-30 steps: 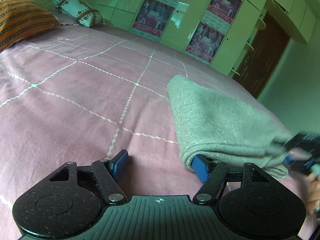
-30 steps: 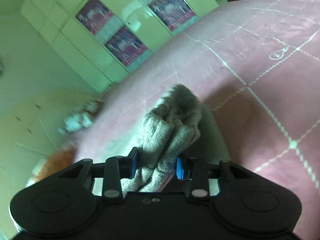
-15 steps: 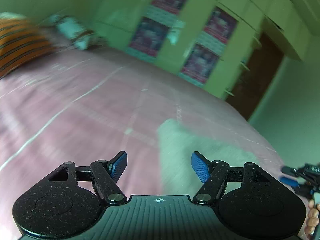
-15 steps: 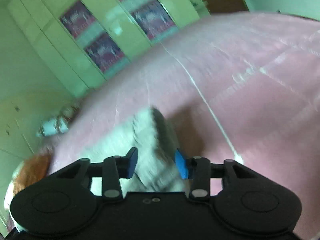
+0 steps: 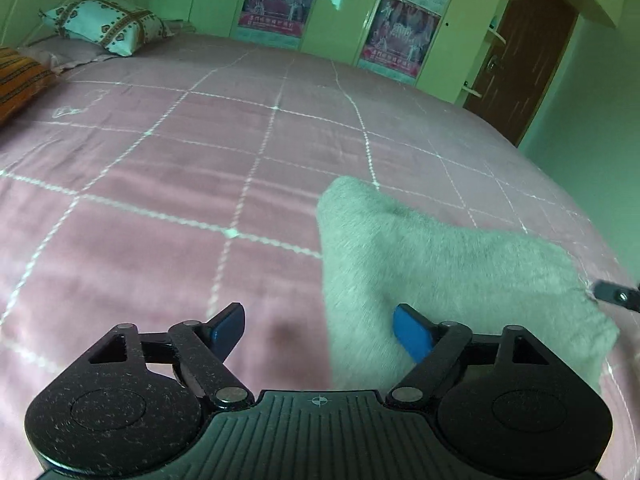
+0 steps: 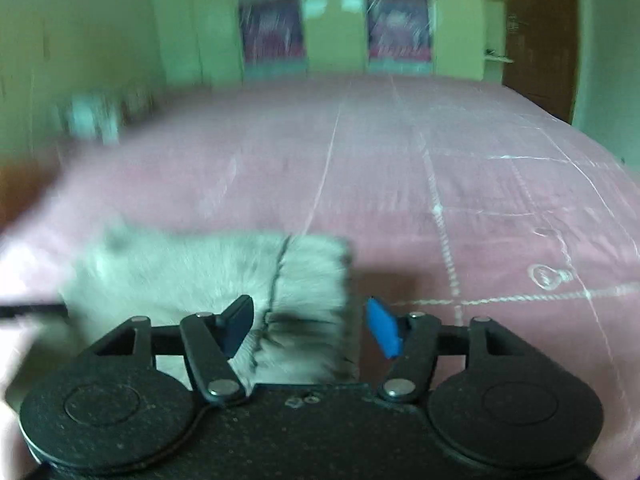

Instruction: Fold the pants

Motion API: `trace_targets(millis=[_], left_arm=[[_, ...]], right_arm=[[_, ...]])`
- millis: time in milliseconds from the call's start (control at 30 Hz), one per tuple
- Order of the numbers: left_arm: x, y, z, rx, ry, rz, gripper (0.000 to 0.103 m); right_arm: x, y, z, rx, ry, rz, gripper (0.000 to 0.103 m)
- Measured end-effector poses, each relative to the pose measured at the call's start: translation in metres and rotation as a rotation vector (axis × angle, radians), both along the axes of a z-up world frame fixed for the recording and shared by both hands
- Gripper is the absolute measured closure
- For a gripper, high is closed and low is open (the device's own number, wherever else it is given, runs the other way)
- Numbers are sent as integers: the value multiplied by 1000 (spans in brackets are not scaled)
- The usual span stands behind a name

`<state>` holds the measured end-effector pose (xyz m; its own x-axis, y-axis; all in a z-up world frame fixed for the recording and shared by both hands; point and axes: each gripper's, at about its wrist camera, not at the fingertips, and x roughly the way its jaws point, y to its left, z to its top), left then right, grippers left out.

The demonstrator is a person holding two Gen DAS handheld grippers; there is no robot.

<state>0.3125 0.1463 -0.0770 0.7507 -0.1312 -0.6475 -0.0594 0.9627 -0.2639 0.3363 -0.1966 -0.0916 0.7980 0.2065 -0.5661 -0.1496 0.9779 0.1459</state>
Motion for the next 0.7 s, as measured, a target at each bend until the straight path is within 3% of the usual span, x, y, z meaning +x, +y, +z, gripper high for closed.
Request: trace_targets(millis=[200, 300, 400, 500, 567, 633, 700], left_arm=[[-28, 2, 4, 21, -10, 31, 19], [-36, -5, 3, 26, -2, 24, 4], [-39, -7, 0, 27, 10, 19, 1], [-35, -3, -6, -38, 18, 3, 0], [-28, 5, -14, -151, 20, -38, 0], [-16, 16, -26, -273, 72, -58, 0], [-4, 22, -36, -333, 100, -51, 0]], right_arm=[[-39, -33, -11, 161, 25, -23, 42], [-46, -46, -14, 300, 43, -46, 35], [-39, -51, -16, 400, 77, -44, 30], [-30, -56, -21, 529, 145, -31, 20], [-29, -59, -29, 621, 187, -37, 20], [-23, -66, -41, 709, 227, -51, 20], [-18, -72, -54, 779, 265, -72, 18]])
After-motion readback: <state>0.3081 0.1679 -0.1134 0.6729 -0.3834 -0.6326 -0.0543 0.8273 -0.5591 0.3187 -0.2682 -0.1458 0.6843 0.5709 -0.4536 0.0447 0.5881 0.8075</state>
